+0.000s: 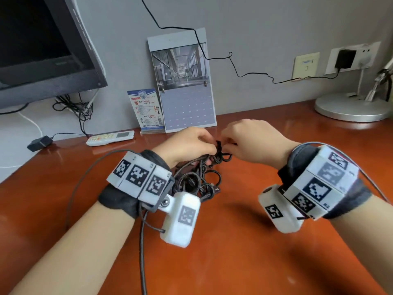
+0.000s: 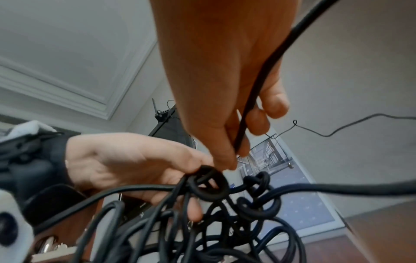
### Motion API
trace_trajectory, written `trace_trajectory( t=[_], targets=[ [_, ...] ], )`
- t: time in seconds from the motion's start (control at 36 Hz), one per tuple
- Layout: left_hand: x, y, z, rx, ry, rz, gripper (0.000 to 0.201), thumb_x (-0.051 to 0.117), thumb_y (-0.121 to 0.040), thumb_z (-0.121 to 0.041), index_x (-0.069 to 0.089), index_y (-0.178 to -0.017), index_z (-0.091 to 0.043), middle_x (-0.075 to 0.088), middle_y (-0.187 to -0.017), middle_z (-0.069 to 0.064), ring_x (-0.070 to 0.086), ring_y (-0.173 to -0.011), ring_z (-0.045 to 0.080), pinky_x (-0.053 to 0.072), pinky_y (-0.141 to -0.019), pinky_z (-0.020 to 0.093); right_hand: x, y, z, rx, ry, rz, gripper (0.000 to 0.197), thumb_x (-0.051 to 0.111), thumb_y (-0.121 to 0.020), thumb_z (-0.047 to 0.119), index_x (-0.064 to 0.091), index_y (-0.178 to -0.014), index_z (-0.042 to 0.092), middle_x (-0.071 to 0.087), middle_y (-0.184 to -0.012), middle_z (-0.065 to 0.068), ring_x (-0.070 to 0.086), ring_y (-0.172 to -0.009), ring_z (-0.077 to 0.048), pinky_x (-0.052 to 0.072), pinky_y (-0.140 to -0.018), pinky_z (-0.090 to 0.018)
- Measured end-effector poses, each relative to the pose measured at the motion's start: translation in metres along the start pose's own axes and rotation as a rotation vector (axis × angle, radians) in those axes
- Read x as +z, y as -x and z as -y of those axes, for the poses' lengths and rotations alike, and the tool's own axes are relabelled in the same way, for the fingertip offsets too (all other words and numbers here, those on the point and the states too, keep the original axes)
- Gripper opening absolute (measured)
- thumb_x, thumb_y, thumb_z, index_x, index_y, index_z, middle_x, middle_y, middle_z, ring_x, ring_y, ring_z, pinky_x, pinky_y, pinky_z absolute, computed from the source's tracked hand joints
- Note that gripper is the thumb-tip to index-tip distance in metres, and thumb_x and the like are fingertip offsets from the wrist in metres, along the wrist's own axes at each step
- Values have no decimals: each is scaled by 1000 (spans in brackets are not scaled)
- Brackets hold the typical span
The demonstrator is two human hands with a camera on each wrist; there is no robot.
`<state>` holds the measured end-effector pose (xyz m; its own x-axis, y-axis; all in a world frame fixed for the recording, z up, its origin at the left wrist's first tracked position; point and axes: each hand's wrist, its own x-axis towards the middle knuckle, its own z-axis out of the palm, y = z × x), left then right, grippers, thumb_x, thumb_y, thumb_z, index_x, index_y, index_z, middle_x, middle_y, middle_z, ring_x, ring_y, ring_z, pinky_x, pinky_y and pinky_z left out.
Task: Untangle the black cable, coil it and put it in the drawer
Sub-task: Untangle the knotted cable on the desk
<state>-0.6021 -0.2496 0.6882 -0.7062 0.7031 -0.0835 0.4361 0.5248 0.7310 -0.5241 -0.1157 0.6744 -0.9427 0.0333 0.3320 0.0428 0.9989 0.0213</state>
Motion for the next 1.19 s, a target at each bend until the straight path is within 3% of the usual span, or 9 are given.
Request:
trace_trajectory(
  t=[0.14,0.36,0.44,0.56,0.64,0.75,0.86,1.03,1.19],
  targets=[
    [2,-5,-10,-90,-38,12,13,55,-87,-16,57,-99,-18,67,-62,-5,59,-49,1,36,-39,10,8,-3,3,111,-67,-106,10,51,-89,22,48,-87,13,58,-103,-8,56,-93,-35,38,-68,-33],
    [-4,-8,-13,-177,-73,141,3,52,-92,-16,50,-94,-15,69,-90,10,70,-93,23,55,-76,31,7,-9,-36,550,-318,-320,16,46,-86,9,54,-99,3,56,-110,-20,53,-101,-42,41,-82,-40],
    [-3,-6,-13,-187,-47,142,2,50,-94,-12,48,-93,-13,66,-90,10,69,-64,9,49,-46,15,-1,-9,-53,679,-265,-342,22,45,-88,10,53,-107,2,54,-115,-20,53,-104,-42,39,-80,-40],
    [-4,-8,-14,-195,-36,128,8,49,-94,-9,46,-87,-13,63,-87,10,56,-37,3,37,-34,12,-3,-7,-51,473,68,-159,34,47,-85,7,49,-119,7,49,-122,-14,45,-113,-34,37,-81,-39],
    [-4,-10,-16,-209,-29,139,8,48,-94,-8,47,-87,-11,62,-89,9,62,-44,4,46,-40,16,5,-3,-36,94,246,-77,51,47,-82,8,45,-133,14,44,-133,-8,36,-124,-28,26,-105,-48],
    [-3,-12,-16,-233,-54,133,2,49,-93,-10,50,-94,-9,67,-85,10,68,-71,13,56,-62,21,17,-3,-21,-101,229,89,24,49,-92,28,57,-111,18,57,-119,1,46,-118,-21,20,-111,-45],
    [-4,-11,-15,-220,-65,119,6,48,-93,-9,53,-91,-10,67,-90,9,70,-81,15,56,-65,22,21,-3,-23,-104,-50,131,20,45,-97,26,61,-103,17,64,-91,-3,58,-90,-26,35,-77,-29],
    [-6,-10,-11,-164,-15,78,24,49,-91,-6,61,-110,-12,65,-96,1,71,-84,12,52,-48,17,16,-8,-35,35,-313,101,16,45,-98,18,51,-83,18,43,-61,6,41,-60,-13,28,-65,-27],
    [-7,-12,-8,-198,-18,120,24,49,-90,-5,59,-112,-3,67,-107,12,70,-93,20,56,-78,32,17,-13,-75,437,-401,-24,27,41,-99,20,62,-102,4,61,-94,-17,55,-87,-33,38,-70,-28]
  ],
)
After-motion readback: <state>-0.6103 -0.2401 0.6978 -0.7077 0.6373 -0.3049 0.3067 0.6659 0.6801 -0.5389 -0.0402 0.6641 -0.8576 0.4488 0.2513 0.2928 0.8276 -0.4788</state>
